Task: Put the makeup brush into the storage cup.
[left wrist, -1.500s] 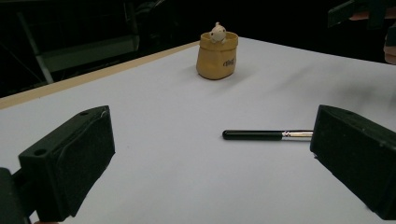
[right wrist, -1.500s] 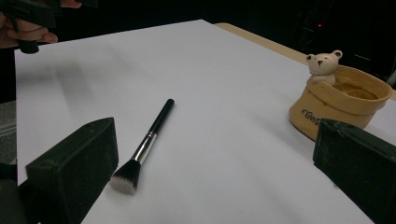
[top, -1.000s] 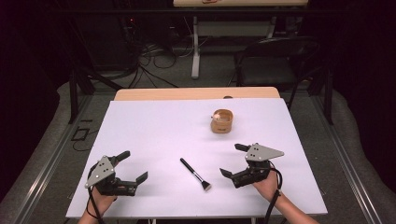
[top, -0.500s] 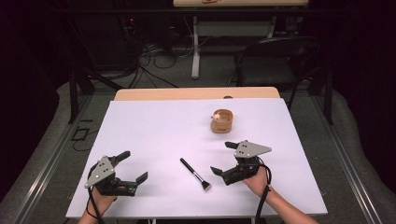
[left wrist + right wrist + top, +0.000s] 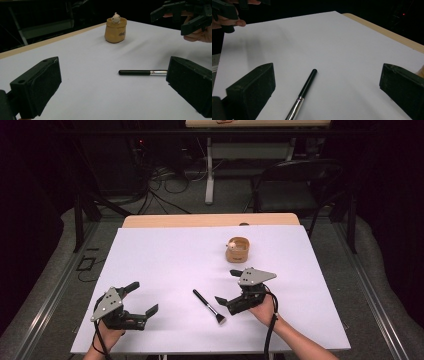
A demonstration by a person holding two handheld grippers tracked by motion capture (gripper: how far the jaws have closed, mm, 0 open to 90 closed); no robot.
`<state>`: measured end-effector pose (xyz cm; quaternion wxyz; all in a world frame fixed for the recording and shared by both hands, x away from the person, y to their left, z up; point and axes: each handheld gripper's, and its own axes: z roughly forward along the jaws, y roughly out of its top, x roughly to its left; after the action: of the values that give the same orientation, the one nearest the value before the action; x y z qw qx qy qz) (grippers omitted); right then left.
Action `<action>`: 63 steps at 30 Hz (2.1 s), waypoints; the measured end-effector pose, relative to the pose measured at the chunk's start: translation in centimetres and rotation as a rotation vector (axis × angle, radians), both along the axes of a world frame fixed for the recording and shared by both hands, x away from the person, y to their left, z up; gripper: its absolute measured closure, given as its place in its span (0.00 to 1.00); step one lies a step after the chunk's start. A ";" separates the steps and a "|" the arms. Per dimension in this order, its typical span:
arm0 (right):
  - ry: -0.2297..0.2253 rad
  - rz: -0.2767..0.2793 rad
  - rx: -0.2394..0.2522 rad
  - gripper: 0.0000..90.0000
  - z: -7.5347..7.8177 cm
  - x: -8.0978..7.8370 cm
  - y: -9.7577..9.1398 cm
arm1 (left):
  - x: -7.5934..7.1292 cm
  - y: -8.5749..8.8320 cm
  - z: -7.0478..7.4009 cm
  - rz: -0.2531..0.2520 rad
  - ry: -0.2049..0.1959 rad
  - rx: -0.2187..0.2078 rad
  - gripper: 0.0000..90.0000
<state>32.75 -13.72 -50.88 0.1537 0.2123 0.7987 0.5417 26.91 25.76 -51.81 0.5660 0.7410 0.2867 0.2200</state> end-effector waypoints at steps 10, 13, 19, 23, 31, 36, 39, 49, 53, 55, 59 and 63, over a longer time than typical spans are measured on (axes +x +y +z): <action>0.003 0.017 0.001 0.00 -0.1 0.7 1.6 | 0.0 0.0 0.0 -0.001 0.000 -0.005 0.00; 0.007 0.020 0.000 0.00 -0.2 0.9 1.9 | 0.0 0.0 0.0 0.000 -0.001 -0.006 0.00; 0.025 0.029 -0.007 0.00 -0.5 1.3 2.8 | -0.1 0.0 0.0 0.003 -0.001 -0.004 0.00; 0.032 0.037 -0.005 0.00 -0.6 1.5 3.2 | -0.1 0.0 0.0 0.003 -0.001 -0.009 0.00; 0.077 0.016 -0.011 0.00 -0.5 1.8 3.9 | -0.1 0.0 0.0 0.002 -0.002 -0.009 0.00; 0.114 0.000 -0.031 0.00 0.0 1.9 4.5 | -0.1 0.1 0.1 0.002 -0.002 -0.004 0.00; 0.149 -0.003 -0.066 0.00 0.4 2.1 5.0 | -0.1 0.1 0.1 0.000 -0.003 -0.009 0.00; 0.325 -0.007 -0.246 0.00 0.3 2.8 6.3 | -0.1 0.0 0.1 0.000 -0.001 -0.004 0.00; 0.374 -0.001 -0.334 0.00 0.5 2.9 7.1 | 0.0 0.0 0.0 0.000 -0.002 -0.005 0.00; 0.394 0.003 -0.370 0.00 0.6 3.0 7.4 | 0.0 0.0 0.0 0.002 -0.004 -0.004 0.00; 0.438 -0.012 -0.448 0.00 0.8 3.0 8.4 | -0.1 0.1 0.1 -0.002 -0.004 -0.003 0.00; 0.459 -0.013 -0.503 0.00 0.7 3.1 8.9 | -0.1 0.1 0.1 0.002 -0.007 -0.006 0.00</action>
<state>35.87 -4.79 -50.16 0.0207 0.2891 0.9197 0.2648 26.86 25.84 -51.75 0.5692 0.7382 0.2859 0.2223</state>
